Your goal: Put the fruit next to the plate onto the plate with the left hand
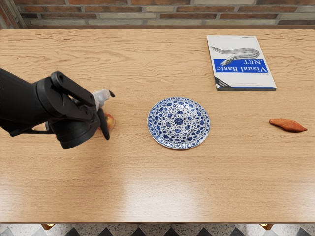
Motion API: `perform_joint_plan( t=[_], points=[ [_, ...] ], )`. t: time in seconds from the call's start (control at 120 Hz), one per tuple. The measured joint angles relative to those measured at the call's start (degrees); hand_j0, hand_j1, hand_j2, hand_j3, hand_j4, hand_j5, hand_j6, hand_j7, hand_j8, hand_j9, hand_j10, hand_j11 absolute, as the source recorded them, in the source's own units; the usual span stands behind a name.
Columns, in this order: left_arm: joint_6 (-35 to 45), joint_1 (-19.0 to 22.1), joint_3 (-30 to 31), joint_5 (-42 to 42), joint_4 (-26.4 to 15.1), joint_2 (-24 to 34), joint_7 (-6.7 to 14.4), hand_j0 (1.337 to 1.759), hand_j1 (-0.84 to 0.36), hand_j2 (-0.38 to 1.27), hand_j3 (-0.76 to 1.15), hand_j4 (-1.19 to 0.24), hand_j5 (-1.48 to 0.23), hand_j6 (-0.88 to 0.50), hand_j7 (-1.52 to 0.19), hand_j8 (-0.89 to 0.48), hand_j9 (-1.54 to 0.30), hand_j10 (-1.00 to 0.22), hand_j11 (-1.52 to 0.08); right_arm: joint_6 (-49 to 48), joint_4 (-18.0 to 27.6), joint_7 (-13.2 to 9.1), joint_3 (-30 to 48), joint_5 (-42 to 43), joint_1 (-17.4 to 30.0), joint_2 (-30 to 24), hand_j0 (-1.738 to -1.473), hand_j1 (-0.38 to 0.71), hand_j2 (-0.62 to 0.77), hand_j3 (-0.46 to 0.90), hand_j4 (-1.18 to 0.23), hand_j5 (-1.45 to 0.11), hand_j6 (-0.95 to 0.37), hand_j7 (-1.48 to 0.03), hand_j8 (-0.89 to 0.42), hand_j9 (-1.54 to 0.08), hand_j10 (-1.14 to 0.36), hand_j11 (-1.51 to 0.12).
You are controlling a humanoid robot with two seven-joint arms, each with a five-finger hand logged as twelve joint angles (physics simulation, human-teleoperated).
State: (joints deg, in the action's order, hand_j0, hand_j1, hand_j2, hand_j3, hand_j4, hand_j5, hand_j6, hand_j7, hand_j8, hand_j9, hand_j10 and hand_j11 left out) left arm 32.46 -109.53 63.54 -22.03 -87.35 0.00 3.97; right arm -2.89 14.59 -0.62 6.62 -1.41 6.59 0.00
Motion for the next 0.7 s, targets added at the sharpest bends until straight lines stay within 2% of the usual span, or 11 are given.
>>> perform_joint_plan(
  t=[0.325, 0.7],
  points=[
    [0.05, 1.63, -0.08, -0.02, 0.19, 0.00, -1.67, 1.658, 0.02, 0.06, 0.00, -0.27, -0.36, -0.27, -0.36, -0.27, -0.36, -0.27, -0.36, -0.01, 0.01, 0.00, -0.02, 0.00, 0.00, 0.00, -1.658, -0.33, 0.00, 0.00, -0.01, -0.02, -0.01, -0.02, -0.01, -0.02, -0.01, -0.02],
    [0.70, 4.20, 0.56, -0.61, 3.21, 0.00, -2.26, 1.658, -0.08, 0.07, 0.00, -0.36, -0.46, -0.36, -0.46, -0.36, -0.46, -0.36, -0.46, 0.00, 0.01, 0.00, -0.02, 0.00, 0.00, 0.00, -1.658, -0.33, 0.00, 0.00, -0.01, -0.02, -0.01, -0.02, -0.01, -0.02, -0.01, -0.02]
  ],
)
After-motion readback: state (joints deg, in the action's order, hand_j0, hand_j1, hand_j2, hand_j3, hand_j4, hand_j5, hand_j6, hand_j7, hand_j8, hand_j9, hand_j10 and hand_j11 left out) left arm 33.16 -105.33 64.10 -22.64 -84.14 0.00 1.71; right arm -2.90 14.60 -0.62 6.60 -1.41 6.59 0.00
